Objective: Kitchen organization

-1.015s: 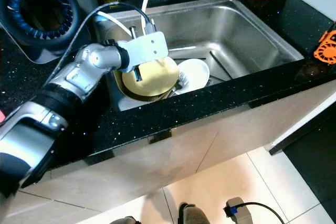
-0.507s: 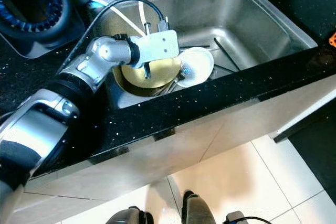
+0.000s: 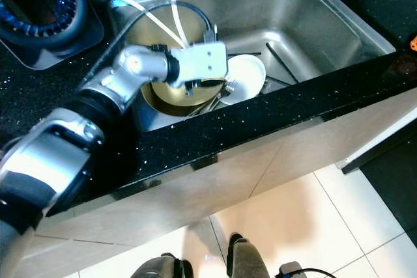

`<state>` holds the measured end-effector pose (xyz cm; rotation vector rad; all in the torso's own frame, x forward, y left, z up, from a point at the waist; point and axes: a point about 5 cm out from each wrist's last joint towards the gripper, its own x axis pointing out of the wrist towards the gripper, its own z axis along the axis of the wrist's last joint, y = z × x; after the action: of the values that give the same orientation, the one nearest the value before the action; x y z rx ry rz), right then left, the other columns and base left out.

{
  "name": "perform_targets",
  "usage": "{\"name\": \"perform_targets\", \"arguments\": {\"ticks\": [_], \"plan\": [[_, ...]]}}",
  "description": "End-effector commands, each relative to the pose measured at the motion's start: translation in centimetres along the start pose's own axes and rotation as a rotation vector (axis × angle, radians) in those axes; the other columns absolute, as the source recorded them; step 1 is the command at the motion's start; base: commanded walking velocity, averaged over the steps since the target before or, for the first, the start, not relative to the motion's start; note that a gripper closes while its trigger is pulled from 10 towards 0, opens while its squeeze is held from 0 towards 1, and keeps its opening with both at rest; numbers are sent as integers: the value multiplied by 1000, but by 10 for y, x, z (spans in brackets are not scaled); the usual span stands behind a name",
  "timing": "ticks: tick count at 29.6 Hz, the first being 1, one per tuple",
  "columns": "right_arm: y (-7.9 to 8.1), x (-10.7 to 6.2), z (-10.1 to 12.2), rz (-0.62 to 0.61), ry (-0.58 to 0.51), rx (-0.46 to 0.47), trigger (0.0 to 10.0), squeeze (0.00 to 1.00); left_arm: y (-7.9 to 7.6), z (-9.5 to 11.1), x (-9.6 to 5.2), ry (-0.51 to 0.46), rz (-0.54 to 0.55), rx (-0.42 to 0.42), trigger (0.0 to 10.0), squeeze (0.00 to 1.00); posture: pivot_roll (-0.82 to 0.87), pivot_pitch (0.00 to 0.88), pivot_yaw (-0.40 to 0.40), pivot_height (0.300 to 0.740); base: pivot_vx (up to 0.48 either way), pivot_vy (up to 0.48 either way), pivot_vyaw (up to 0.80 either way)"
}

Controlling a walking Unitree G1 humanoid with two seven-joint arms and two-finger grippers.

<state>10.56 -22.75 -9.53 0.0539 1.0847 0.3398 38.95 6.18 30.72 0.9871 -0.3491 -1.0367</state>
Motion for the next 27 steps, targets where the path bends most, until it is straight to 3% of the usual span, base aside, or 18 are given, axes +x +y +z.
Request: {"name": "perform_targets", "arguments": {"ticks": [1, 7, 8, 9, 12, 14, 15, 17, 19, 20, 22, 24, 27], "plan": [[8, 6, 8, 22, -23, -4, 10000, 0, 24, 16, -15, -89, 76, -3, 10000, 0, -5, 221, 33, 740, 0, 0, 0], [11, 13, 23, 14, -45, -26, 10000, 0, 53, 27, -53, -220, 267, -51, 10000, 0, 13, 190, 25, 740, 0, 0, 0], [11, 13, 23, 14, -45, -26, 10000, 0, 53, 27, -53, -220, 267, -51, 10000, 0, 13, 190, 25, 740, 0, 0, 0], [12, 15, 29, 12, -53, -31, 10000, 0, 55, 25, -66, -236, 321, -70, 10000, 0, 25, 174, 15, 740, 0, 0, 0], [14, 18, 35, 5, -60, -32, 10000, 0, 54, 23, -80, -250, 375, -75, 10000, 0, 37, 165, 7, 740, 0, 0, 0], [15, 19, 37, -1, -56, -44, 10000, 0, 52, 21, -87, -260, 400, -84, 10000, 0, 45, 155, 1, 740, 0, 0, 0], [16, 21, 39, -11, -45, -66, 10000, 0, 45, 19, -98, -291, 436, -128, 10000, 0, 57, 144, -5, 740, 0, 0, 0], [17, 22, 40, -15, -43, -72, 10000, 0, 41, 18, -101, -303, 444, -152, 10000, 0, 70, 128, -15, 740, 0, 0, 0], [18, 24, 46, -28, -56, -53, 10000, 0, 22, 22, -110, -371, 426, -210, 10000, 0, 82, 100, -32, 740, 0, 0, 0], [18, 24, 46, -28, -56, -53, 10000, 0, 22, 22, -110, -371, 426, -210, 10000, 0, 82, 100, -32, 740, 0, 0, 0], [17, 25, 50, -49, -51, -59, 10000, 0, 7, 31, -122, -433, 433, -249, 10000, 0, 100, 88, -45, 740, 0, 0, 0], [17, 25, 51, -52, -53, -56, 10000, 0, 5, 33, -126, -439, 445, -252, 10000, 0, 108, 84, -50, 740, 0, 0, 0], [14, 25, 55, -77, -50, -30, 10000, 0, 3, 42, -146, -437, 490, -229, 10000, 0, 138, 75, -64, 740, 0, 0, 679]]}}
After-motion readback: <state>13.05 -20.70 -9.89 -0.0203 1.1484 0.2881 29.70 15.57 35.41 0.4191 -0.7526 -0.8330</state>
